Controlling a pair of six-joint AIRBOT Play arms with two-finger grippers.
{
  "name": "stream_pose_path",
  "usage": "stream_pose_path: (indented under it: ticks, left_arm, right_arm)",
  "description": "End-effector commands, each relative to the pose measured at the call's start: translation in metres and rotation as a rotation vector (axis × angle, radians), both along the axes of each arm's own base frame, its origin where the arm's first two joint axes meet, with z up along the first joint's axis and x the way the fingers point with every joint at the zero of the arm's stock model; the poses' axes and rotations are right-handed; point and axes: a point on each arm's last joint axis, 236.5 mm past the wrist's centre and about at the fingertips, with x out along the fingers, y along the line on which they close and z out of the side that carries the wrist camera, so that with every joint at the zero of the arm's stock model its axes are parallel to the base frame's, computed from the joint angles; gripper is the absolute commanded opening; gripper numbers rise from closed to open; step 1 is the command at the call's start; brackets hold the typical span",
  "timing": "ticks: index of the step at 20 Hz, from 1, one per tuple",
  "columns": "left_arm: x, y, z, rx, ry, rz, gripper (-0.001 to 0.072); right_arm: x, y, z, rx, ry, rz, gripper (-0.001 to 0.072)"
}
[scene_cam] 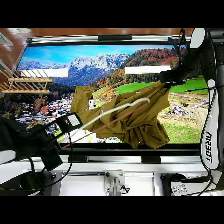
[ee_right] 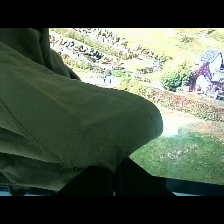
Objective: Fold the shirts.
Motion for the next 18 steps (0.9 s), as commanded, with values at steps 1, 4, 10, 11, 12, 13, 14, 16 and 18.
stream_pose_path:
  ticks: [1,4,10,11,12,13,14,16,18]
  left_arm:
    - [0.015,0.000,-0.016,-0.015,-0.046,0.053,0.0042]
    - [0.036,-0.006,-0.028,-0.035,-0.072,0.027,0.0042]
    - [0.057,-0.017,-0.041,-0.032,-0.090,-0.020,0.0041]
    - [0.055,-0.013,-0.039,-0.032,-0.089,-0.008,0.0042]
    - [0.051,-0.009,-0.036,-0.028,-0.084,-0.004,0.0042]
    - [0.047,-0.004,-0.032,-0.033,-0.085,0.012,0.0042]
    - [0.044,-0.001,-0.025,-0.056,-0.098,0.039,0.0042]
    - [0.038,0.002,-0.011,-0.105,-0.127,0.047,0.0042]
    - [0.021,-0.006,-0.015,-0.139,-0.065,-0.005,0.0042]
  right_arm:
    - [-0.005,0.002,0.000,0.009,0.018,0.006,0.0055]
    - [-0.010,0.007,0.007,0.026,0.012,0.018,0.0055]
    - [-0.019,0.013,0.031,-0.012,-0.057,0.046,0.0055]
    - [-0.020,0.013,0.033,-0.014,-0.059,0.044,0.0055]
    - [-0.020,0.011,0.033,-0.019,-0.058,0.041,0.0055]
    - [-0.020,0.010,0.033,-0.022,-0.059,0.038,0.0055]
    - [-0.020,0.010,0.033,-0.022,-0.059,0.036,0.0055]
    - [-0.020,0.011,0.033,-0.021,-0.060,0.035,0.0055]
    - [-0.020,0.010,0.033,-0.021,-0.060,0.033,0.0055]
